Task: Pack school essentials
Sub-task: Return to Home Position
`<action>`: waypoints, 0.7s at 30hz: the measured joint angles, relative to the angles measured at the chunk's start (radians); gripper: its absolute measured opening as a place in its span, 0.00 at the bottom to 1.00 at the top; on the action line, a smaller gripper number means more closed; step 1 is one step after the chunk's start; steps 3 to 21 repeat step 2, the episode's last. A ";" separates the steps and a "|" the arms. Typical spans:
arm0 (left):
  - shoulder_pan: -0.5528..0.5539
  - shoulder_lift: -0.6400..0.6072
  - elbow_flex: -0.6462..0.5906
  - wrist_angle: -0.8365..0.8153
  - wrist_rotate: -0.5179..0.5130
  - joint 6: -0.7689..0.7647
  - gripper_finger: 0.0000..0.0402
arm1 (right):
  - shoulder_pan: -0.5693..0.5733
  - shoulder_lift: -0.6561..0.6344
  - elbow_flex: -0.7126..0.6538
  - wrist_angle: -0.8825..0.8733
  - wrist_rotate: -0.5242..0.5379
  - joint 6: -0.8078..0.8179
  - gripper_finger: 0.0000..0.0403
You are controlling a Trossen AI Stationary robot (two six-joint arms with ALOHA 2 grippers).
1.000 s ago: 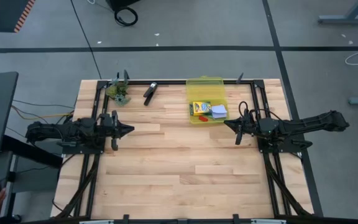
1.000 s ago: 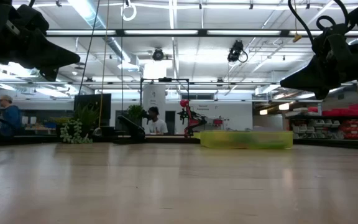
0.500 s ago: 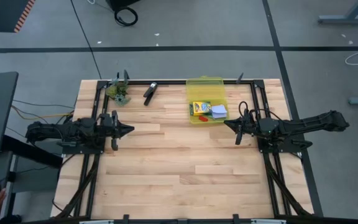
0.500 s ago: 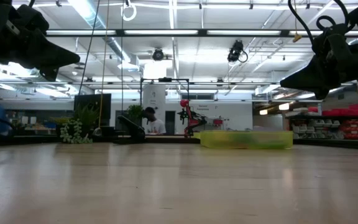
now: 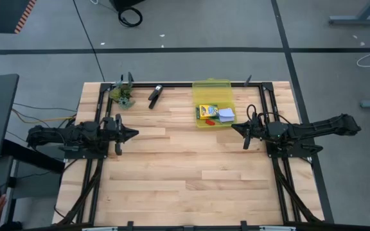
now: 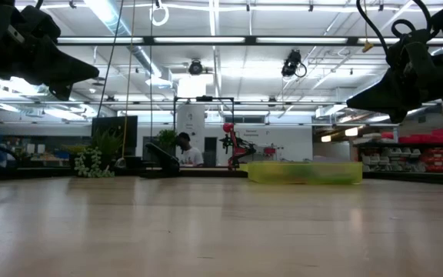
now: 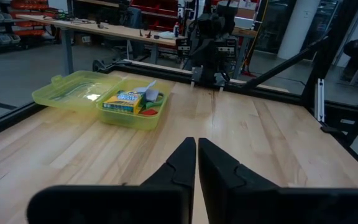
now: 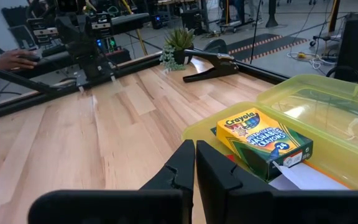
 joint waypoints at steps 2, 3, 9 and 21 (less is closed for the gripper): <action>0.000 0.000 0.000 0.000 0.000 0.000 0.06 | 0.000 0.000 0.000 0.000 0.000 0.000 0.05; 0.000 0.000 0.000 0.000 0.000 0.000 0.06 | 0.000 0.000 0.000 0.000 0.000 0.000 0.05; 0.000 0.000 0.000 0.000 0.000 0.000 0.06 | 0.000 0.000 0.000 0.000 0.000 0.000 0.05; 0.000 0.000 0.000 0.000 0.000 0.000 0.06 | 0.000 0.000 0.000 0.000 0.000 0.000 0.05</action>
